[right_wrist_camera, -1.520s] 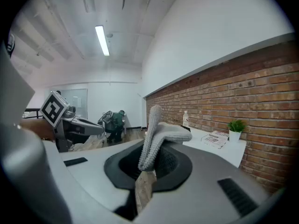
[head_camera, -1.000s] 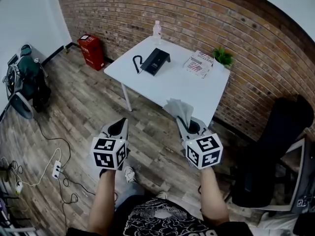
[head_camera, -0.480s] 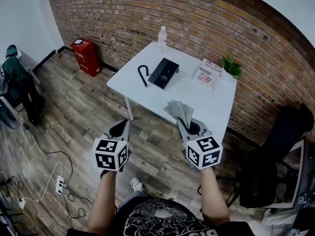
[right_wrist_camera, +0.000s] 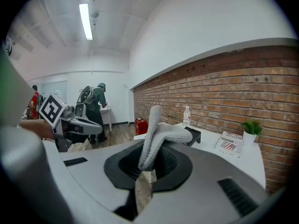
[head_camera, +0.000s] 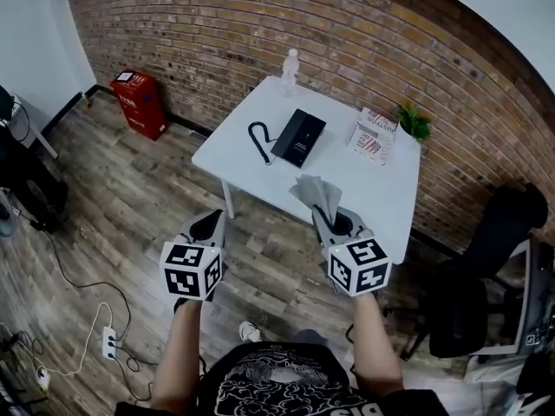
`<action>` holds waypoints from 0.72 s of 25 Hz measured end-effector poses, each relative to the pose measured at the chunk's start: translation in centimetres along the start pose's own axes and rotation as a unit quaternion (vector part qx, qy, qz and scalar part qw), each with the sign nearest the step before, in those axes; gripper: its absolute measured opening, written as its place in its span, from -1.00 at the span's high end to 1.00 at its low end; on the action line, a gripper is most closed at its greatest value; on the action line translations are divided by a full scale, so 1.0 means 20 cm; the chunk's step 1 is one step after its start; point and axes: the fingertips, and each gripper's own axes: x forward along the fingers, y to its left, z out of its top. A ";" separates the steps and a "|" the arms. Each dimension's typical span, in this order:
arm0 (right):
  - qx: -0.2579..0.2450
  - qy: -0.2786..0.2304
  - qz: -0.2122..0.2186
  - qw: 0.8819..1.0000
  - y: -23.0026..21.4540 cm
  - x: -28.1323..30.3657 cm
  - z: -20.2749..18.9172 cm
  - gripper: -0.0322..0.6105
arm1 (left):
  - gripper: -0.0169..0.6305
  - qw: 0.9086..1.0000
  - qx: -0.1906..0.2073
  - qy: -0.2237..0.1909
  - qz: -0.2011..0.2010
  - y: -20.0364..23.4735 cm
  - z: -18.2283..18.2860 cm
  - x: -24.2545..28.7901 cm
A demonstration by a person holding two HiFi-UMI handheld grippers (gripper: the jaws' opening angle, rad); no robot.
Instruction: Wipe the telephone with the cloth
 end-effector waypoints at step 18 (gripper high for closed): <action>0.018 -0.017 -0.018 1.000 -0.19 0.40 0.07 0.86 | 0.93 0.999 0.031 0.023 -0.022 0.24 0.10 0.37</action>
